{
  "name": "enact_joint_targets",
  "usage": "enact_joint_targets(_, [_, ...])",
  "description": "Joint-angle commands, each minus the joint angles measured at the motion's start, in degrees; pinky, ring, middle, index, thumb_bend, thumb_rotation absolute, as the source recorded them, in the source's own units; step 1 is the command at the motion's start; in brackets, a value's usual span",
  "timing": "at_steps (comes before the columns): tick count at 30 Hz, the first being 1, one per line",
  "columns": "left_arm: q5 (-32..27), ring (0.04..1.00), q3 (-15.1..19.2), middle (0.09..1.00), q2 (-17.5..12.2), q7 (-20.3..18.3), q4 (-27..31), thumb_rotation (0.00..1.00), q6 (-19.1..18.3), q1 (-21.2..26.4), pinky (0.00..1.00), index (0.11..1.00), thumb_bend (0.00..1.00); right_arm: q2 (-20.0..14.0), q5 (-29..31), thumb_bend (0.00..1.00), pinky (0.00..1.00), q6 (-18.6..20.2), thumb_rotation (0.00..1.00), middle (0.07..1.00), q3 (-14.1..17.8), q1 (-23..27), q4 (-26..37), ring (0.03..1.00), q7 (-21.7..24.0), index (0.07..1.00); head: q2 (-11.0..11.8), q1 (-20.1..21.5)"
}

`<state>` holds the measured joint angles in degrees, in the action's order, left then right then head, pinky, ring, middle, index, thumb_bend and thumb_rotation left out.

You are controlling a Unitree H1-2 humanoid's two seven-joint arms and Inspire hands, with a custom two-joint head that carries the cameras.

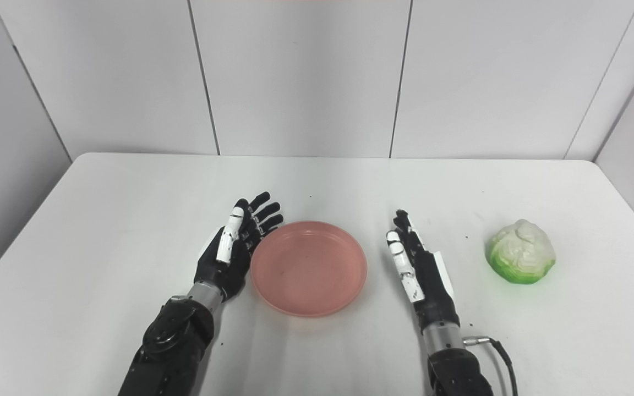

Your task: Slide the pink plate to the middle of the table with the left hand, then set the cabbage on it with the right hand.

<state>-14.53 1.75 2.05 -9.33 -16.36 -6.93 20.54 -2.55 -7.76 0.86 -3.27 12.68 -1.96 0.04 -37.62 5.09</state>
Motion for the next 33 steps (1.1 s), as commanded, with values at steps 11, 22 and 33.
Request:
enact_joint_targets(11, [-0.51, 0.882, 0.86, 0.889, -1.18, -1.19, -1.22, 1.0, 0.85, 0.91, 0.9, 0.89, 0.45, -2.56, -6.5, 0.47, 0.87, -0.38, 1.0, 0.908, 0.18, 5.76, 7.41, 0.908, -1.36, 0.913, 0.63, 4.58])
enact_joint_targets(22, [-1.01, 0.882, 1.98, 0.894, -2.28, -2.51, -1.54, 1.0, 0.57, 0.9, 0.9, 0.894, 0.46, -6.39, -19.53, 0.55, 0.84, 2.02, 1.0, 0.902, 0.37, 7.64, 12.89, 0.889, -2.73, 0.913, 0.71, 8.76])
enact_joint_targets(33, [-2.4, 0.887, 3.33, 0.895, -4.14, -4.6, -3.77, 1.0, 1.7, 1.4, 0.92, 0.895, 0.46, -9.17, -30.98, 0.67, 0.85, 6.37, 0.8, 0.937, 2.81, 7.58, 19.2, 0.91, -3.06, 0.947, 1.31, 14.13])
